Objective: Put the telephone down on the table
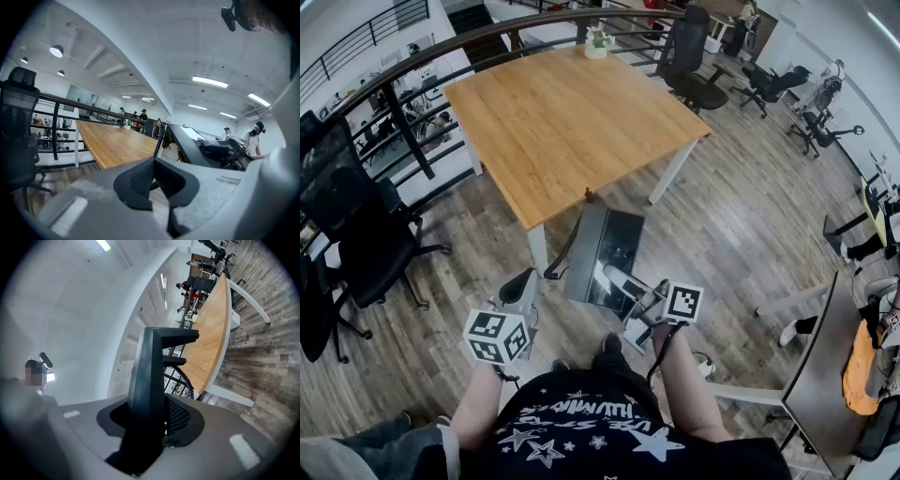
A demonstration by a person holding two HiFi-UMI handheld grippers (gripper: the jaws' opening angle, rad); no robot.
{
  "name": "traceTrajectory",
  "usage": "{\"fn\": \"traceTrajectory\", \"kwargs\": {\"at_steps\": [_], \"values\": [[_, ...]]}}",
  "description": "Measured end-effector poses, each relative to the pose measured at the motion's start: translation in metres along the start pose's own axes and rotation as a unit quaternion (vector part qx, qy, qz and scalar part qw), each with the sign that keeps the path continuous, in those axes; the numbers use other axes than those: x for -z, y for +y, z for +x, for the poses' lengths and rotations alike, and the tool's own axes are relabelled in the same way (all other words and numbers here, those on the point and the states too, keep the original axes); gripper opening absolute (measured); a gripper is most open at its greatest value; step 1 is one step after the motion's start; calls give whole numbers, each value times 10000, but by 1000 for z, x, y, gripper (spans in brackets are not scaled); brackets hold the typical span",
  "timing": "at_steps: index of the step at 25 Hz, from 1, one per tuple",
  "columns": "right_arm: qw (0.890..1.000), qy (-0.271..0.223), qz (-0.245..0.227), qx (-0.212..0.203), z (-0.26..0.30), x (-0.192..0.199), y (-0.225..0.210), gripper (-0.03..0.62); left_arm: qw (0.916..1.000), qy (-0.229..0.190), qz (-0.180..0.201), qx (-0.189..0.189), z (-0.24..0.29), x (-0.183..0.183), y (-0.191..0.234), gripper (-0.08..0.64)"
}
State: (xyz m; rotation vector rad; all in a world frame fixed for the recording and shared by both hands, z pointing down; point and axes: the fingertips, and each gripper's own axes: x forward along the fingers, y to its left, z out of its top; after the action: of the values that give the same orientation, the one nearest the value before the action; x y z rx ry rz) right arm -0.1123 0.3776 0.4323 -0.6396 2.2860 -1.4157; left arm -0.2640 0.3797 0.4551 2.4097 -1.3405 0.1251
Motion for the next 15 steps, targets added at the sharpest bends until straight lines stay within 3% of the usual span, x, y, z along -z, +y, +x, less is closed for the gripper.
{"fn": "traceTrajectory", "kwargs": {"at_steps": [15], "values": [[9999, 110, -39, 6, 8, 29, 10, 160, 10000, 5, -47, -11, -24, 10, 5, 2]]}}
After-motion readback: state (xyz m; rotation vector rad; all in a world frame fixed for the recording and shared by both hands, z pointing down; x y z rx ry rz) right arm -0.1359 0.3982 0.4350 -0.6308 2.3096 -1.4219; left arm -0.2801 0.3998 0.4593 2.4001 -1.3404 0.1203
